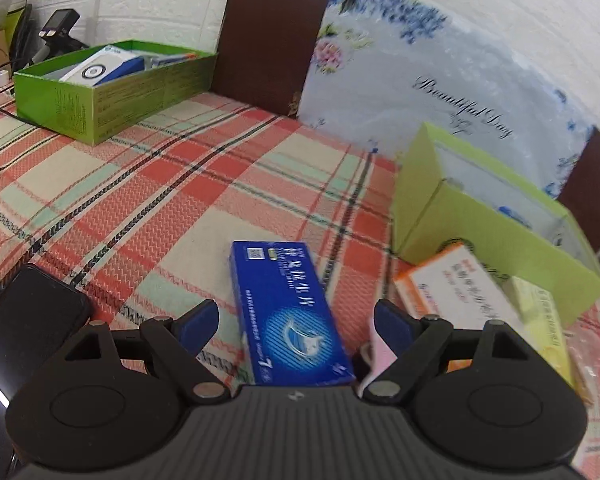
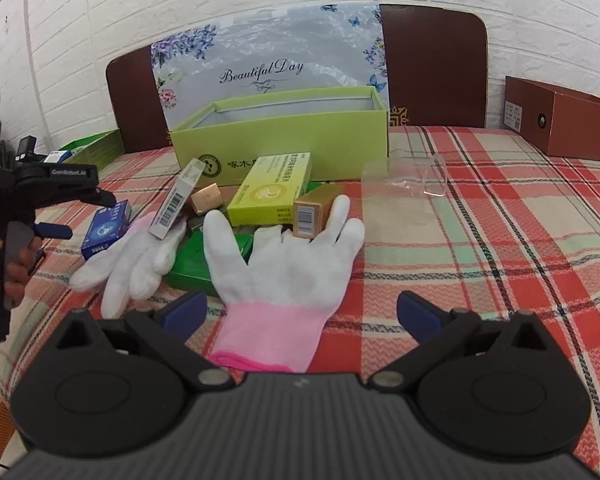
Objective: Organize objects
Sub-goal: 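Grasp the blue medicine box with the left gripper, then grasp the orange-and-white medicine box with the right gripper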
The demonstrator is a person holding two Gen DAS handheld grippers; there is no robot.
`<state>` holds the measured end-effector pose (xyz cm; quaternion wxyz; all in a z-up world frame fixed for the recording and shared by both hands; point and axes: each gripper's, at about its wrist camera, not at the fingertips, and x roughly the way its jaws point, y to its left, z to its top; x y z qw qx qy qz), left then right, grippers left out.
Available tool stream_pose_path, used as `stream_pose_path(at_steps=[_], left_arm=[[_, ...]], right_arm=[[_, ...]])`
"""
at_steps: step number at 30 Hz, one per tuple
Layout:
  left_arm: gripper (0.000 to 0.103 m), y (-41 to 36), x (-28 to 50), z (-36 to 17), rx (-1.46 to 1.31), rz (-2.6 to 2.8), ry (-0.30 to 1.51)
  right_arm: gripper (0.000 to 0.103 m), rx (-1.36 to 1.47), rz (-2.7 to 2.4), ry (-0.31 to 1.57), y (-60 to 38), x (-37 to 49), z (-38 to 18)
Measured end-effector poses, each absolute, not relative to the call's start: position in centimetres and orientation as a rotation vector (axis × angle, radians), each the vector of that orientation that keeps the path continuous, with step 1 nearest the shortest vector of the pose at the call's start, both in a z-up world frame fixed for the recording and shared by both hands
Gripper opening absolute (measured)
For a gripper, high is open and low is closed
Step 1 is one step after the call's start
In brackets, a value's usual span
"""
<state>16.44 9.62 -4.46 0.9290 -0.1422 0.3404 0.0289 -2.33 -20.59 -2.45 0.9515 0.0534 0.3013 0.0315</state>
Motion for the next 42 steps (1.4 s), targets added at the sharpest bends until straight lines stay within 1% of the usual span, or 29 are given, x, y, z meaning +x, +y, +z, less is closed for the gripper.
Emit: stream_pose_path(at_steps=[2,6,7,9,13,14,15,20,22,24,25,28,29,30,32,35,42], left_arm=[[0.088,10.1,17.2,-5.3,-0.307,0.075,0.73],[0.087,10.3,17.3,-5.8,-0.257,0.066,0.714],[0.08,10.3,17.2,-5.8,-0.245,0.058,0.711],[0.063,10.7,16.7,-5.7,-0.237,0.031,0.711],[0.063,11.3,15.0,-5.4,-0.242,-0.049,0.742],[0.063,11.3,14.3,-5.4,-0.237,-0.061,0.744],[0.063,11.2,13.7,-5.4,-0.229,-0.07,0.745],[0.063,11.4,11.4,-5.5,-0.262,-0.072,0.744],[0.063,11.6,11.0,-5.4,-0.292,-0.088,0.749],[0.063,11.6,10.9,-5.3,-0.294,-0.101,0.753],[0.063,11.5,11.0,-5.2,-0.281,-0.108,0.754],[0.063,11.7,11.0,-5.1,-0.267,-0.114,0.754],[0.063,11.9,11.0,-5.1,-0.269,-0.118,0.754],[0.063,12.0,10.9,-5.1,-0.274,-0.119,0.755],[0.063,12.3,10.8,-5.3,-0.287,-0.118,0.759],[0.063,12.3,10.4,-5.3,-0.296,-0.121,0.761],[0.063,11.8,9.4,-5.2,-0.273,-0.144,0.757]], right_arm=[[0.103,0.106,0.056,0.612,-20.7,-2.3,-2.4],[0.103,0.102,0.044,0.614,-20.7,-2.1,-2.4],[0.102,0.096,0.047,0.618,-20.5,-1.9,-2.4],[0.096,0.078,0.057,0.625,-20.0,-1.4,-2.3],[0.087,0.019,0.083,0.601,-18.6,-0.2,-1.7],[0.083,0.004,0.082,0.593,-18.3,0.3,-1.5],[0.08,-0.005,0.083,0.587,-17.9,0.8,-1.2],[0.077,-0.06,0.177,0.537,-14.5,3.8,0.3],[0.07,-0.113,0.222,0.527,-12.2,5.1,0.4],[0.049,-0.138,0.242,0.553,-10.4,6.8,0.1],[0.047,-0.135,0.249,0.57,-9.7,7.9,-0.2],[0.047,-0.093,0.251,0.615,-8.7,10.1,-0.9],[0.035,-0.07,0.254,0.631,-8.7,10.6,-1.2],[0.029,-0.049,0.261,0.64,-8.8,10.9,-1.2],[0.024,0.006,0.29,0.617,-9.7,10.3,-0.9],[0.021,0.007,0.285,0.609,-10.6,9.1,-0.2],[0.021,0.06,0.292,0.67,-14.5,3.9,0.3]])
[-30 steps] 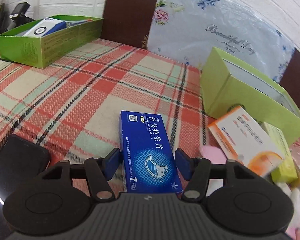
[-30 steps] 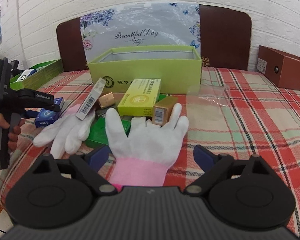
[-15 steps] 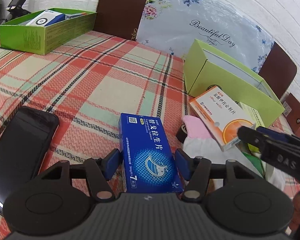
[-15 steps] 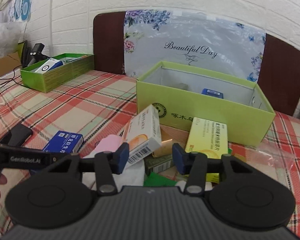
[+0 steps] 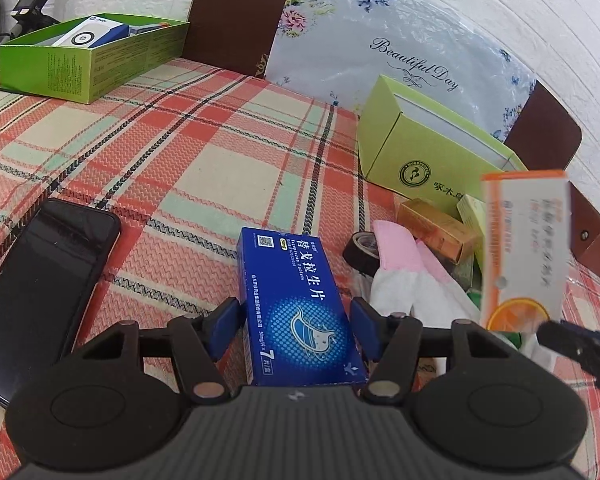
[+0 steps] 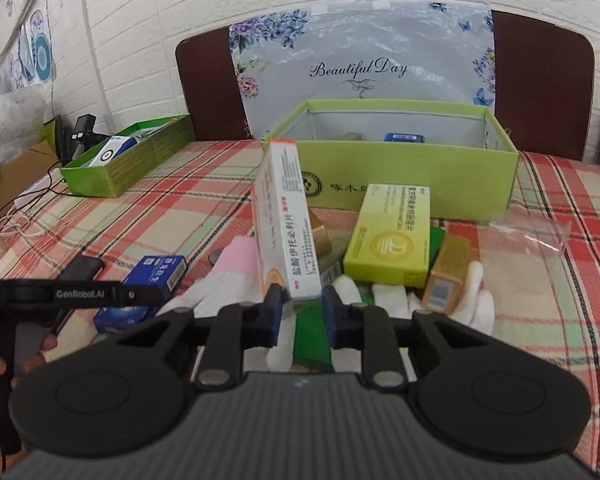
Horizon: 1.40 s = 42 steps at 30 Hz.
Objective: Organize objects
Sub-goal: 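Grasp the orange-and-white medicine box with the right gripper, then carry both medicine boxes into the lime-green box and open both grippers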
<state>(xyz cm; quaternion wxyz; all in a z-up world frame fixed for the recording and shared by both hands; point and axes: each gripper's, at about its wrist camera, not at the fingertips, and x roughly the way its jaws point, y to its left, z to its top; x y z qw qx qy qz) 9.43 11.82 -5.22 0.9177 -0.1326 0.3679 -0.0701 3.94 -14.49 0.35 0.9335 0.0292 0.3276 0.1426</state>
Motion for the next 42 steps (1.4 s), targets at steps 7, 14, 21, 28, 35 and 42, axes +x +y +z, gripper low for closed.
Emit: stream_pose_path(at_steps=[7,14,21,28,35,42], left_arm=[[0.063,11.4,9.6,-5.1,-0.263,-0.142,0.758],[0.063,11.7,9.7,-5.2,-0.288,-0.13,0.767],[0.063,11.4,9.8,-5.2,-0.261,-0.134,0.762],[0.064,10.3,10.1,-5.6,-0.172,-0.12,0.754],[0.066,9.1,10.3,-6.1,-0.051,-0.113,0.736],[0.063,9.8,10.0,-5.8,-0.073,-0.123,0.742]], right_arm=[[0.067,-0.136,0.19,0.613,-12.4,3.1,0.4],[0.08,-0.234,0.182,0.549,-9.6,5.0,0.1],[0.08,-0.322,0.206,0.557,-7.4,7.9,-1.3],[0.079,-0.472,0.251,0.531,-4.5,8.2,-2.5],[0.069,-0.495,0.223,0.602,-4.3,9.6,-5.3],[0.067,-0.424,0.235,0.552,-5.7,8.4,-3.8]])
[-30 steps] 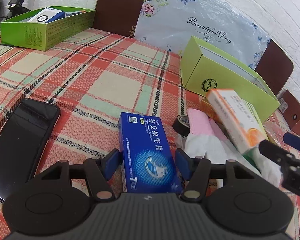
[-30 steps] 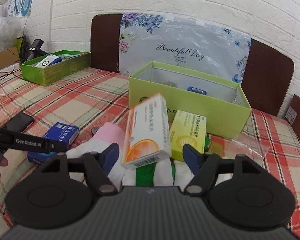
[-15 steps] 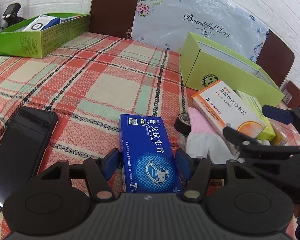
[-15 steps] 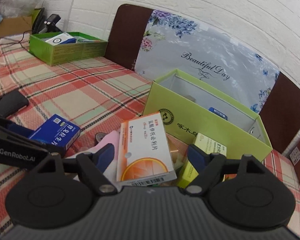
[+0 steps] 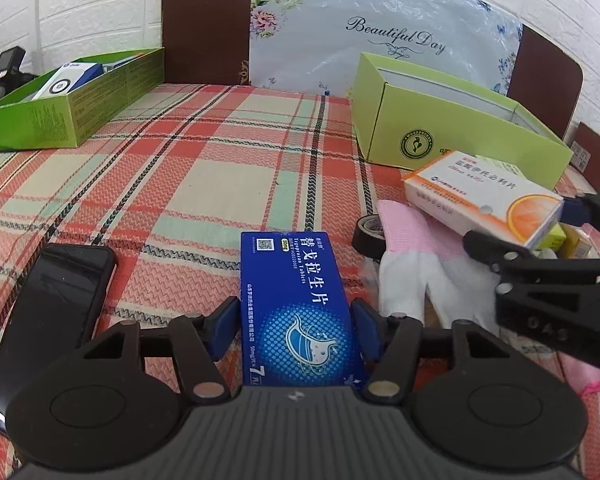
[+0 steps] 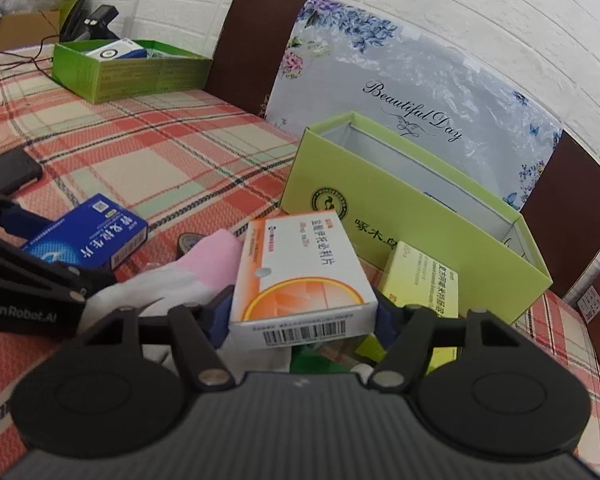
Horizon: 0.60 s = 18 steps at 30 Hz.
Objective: Organize objects
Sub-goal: 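Carry both medicine boxes into the lime-green box and open both grippers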
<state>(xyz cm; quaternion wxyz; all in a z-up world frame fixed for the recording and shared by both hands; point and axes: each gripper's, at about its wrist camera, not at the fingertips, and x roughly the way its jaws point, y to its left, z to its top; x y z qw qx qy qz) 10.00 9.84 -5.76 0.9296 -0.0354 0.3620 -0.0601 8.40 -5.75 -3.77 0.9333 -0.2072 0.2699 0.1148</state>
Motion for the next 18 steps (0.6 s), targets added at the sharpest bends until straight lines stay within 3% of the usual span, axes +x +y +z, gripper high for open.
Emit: stream_pose_path(at_steps=[18], left_arm=[[0.061,8.4,10.1,4.4,-0.178,-0.274,0.533]], right_arm=[[0.066,-0.178,0.242,0.383,-11.8,5.4,4.5]])
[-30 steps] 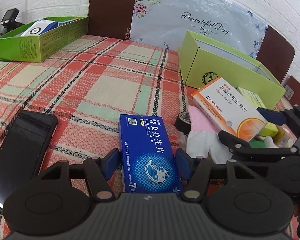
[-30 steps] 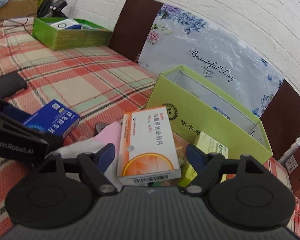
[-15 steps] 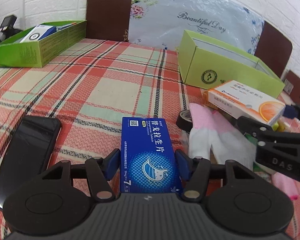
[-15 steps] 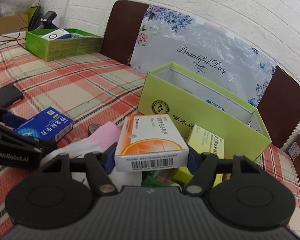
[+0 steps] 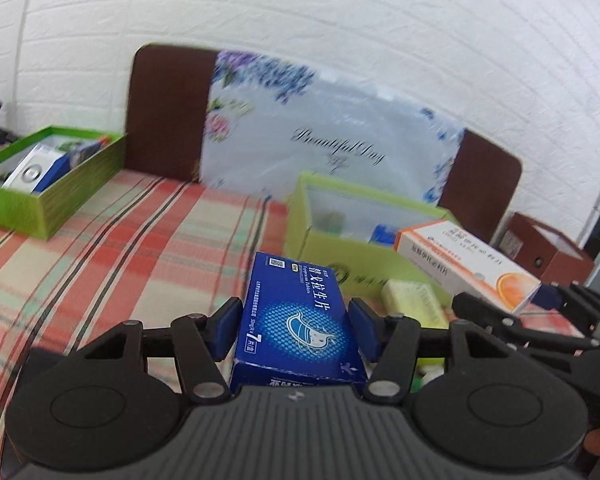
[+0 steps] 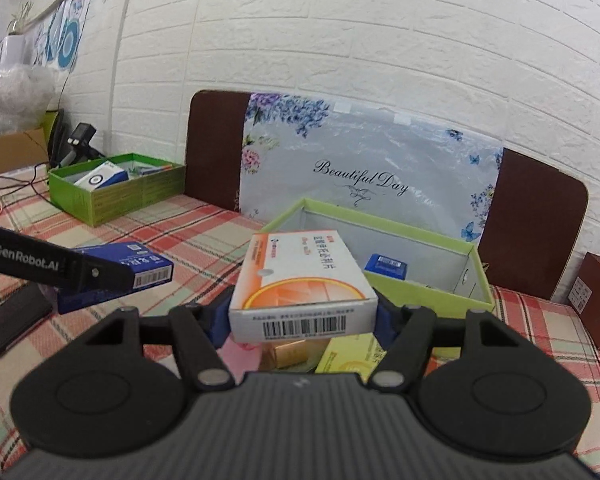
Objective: Organize objects
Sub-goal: 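Carry both medicine boxes into the lime-green box and open both grippers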
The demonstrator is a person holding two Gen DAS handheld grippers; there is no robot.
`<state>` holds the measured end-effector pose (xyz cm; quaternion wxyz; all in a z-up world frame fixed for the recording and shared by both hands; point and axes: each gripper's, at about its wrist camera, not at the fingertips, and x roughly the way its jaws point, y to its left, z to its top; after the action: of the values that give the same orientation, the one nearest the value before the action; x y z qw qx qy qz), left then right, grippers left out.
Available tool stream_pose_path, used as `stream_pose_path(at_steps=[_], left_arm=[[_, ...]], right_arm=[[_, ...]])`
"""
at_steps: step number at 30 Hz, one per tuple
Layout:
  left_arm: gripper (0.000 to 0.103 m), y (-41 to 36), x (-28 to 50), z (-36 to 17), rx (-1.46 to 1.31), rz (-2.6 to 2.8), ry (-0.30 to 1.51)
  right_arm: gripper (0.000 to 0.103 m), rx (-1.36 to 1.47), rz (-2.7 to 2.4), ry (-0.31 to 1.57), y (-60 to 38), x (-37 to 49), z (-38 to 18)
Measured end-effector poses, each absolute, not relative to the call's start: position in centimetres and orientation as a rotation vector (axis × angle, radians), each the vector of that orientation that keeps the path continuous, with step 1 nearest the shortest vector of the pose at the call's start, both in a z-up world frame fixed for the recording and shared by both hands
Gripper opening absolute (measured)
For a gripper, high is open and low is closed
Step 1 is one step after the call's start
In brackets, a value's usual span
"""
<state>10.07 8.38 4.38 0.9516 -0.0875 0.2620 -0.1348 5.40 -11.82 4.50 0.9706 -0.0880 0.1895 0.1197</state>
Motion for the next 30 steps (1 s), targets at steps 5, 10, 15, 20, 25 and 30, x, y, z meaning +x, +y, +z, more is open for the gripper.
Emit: stream_pose_path(at_steps=[5,10,15,20,25,30], left_arm=[[0.061,5.5,12.6,6.7,-0.152,-0.346,0.493],[0.061,2.7,16.9,7.6,-0.129,-0.357,0.492],[0.061,-0.4,22.0,7.1,-0.092,-0.401,0.508],[0.061,-3.0,26.4,5.8,-0.059,-0.393,0.547],[0.061,-4.5,29.0,4.5,-0.049,-0.383,0.575],[0.062,-5.1,30.3,3.4,-0.045,-0.391,0.558]], right_arm=[[0.066,-0.141,0.188,0.349,-14.5,6.6,6.1],[0.066,-0.1,0.115,0.345,-17.6,8.7,6.6],[0.066,-0.079,0.043,0.356,-20.2,11.8,6.3],[0.066,-0.081,-0.006,0.373,-21.7,15.4,5.0],[0.066,-0.078,-0.032,0.393,-22.4,18.5,3.6],[0.067,-0.07,-0.056,0.389,-22.4,21.2,2.7]])
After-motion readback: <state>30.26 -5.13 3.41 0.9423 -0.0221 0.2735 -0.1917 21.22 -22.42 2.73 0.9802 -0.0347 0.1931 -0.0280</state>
